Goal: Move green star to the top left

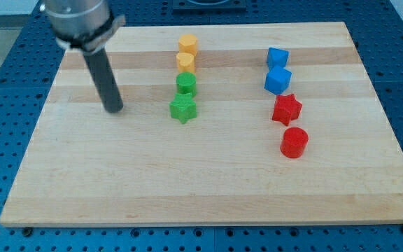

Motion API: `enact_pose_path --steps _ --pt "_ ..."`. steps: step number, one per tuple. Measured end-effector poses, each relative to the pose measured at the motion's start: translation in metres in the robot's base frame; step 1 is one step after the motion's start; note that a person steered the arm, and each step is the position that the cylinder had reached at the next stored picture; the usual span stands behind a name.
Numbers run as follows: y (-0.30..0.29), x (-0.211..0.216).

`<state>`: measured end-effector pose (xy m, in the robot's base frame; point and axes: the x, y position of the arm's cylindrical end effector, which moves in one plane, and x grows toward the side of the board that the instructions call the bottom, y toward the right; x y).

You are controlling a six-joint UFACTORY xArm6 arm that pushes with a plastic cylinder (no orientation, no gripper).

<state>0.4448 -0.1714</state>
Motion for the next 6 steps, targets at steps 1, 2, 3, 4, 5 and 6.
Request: enact_pose_path --steps 1,2,3,4,5,6 --pt "0.054 0.056" --pt "0.165 0.05" --pt "0.187 0.002" --pt "0.176 -0.015" --pt "0.145 -0.015" --pt "0.118 -0.015"
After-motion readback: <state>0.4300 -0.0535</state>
